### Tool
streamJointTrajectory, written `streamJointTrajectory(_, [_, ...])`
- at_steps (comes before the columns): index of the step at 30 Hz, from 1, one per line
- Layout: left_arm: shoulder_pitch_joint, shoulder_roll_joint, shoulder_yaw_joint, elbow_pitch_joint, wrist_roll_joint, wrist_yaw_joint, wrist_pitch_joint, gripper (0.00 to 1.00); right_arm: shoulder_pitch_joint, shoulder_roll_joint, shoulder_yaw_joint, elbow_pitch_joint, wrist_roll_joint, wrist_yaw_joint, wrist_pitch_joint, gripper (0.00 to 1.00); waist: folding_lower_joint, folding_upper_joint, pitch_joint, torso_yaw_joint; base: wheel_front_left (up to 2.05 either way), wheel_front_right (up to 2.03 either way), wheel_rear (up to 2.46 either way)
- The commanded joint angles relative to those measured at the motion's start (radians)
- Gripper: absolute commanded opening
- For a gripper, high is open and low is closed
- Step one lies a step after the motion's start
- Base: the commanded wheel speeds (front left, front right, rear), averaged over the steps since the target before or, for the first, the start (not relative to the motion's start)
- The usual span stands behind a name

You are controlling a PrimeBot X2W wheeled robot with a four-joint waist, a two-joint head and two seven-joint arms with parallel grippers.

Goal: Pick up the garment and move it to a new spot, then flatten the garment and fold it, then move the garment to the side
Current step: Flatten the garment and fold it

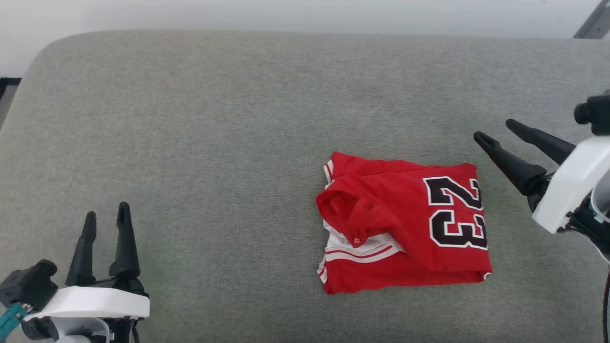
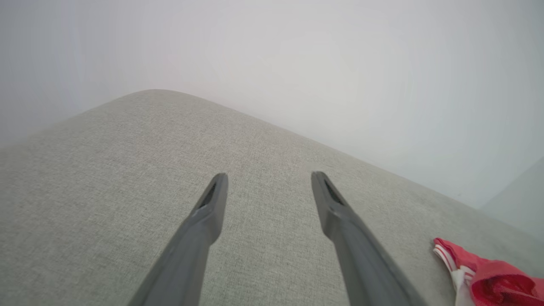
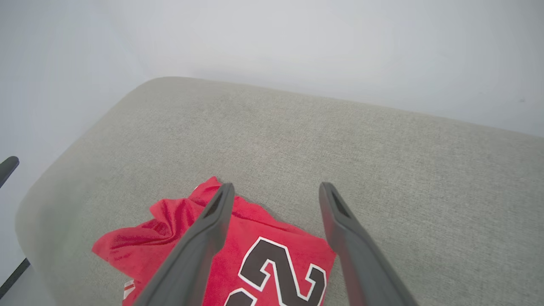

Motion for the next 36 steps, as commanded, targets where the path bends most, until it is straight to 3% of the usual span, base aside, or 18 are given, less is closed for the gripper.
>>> streamJointTrajectory(1, [0.0,0.006,0.006,-0.002,0.002,-0.003,-0.006,1.0,0.024,-0.007,-0.005,0.001,-0.015,0.0,-0.051,1.0,0.0,-0.0001,-0.009,-0.018,0.0,0.0,0.0])
streamJointTrajectory(10, [0.029,0.027,0.029,-0.004,0.01,-0.003,-0.006,1.0,0.098,-0.045,-0.024,0.07,-0.097,0.0,-0.355,1.0,0.0,-0.0001,-0.045,-0.07,0.0,0.0,0.0])
streamJointTrajectory(21, [0.083,0.041,0.051,0.0,0.026,-0.003,-0.006,1.0,0.188,-0.019,-0.003,0.227,-0.228,0.0,-0.695,1.0,0.0,-0.0001,-0.113,-0.102,0.0,0.0,0.0])
streamJointTrajectory(29, [0.132,0.059,0.047,-0.002,0.067,-0.003,-0.006,1.0,0.231,0.017,0.006,0.304,-0.293,0.0,-0.78,1.0,0.0,-0.0001,-0.159,-0.1,0.0,0.0,0.0])
streamJointTrajectory(36, [0.179,0.051,0.054,0.02,0.109,-0.003,-0.006,1.0,0.301,0.083,-0.064,0.29,-0.36,0.0,-0.787,1.0,0.0,-0.0001,-0.199,-0.09,0.0,0.0,0.0])
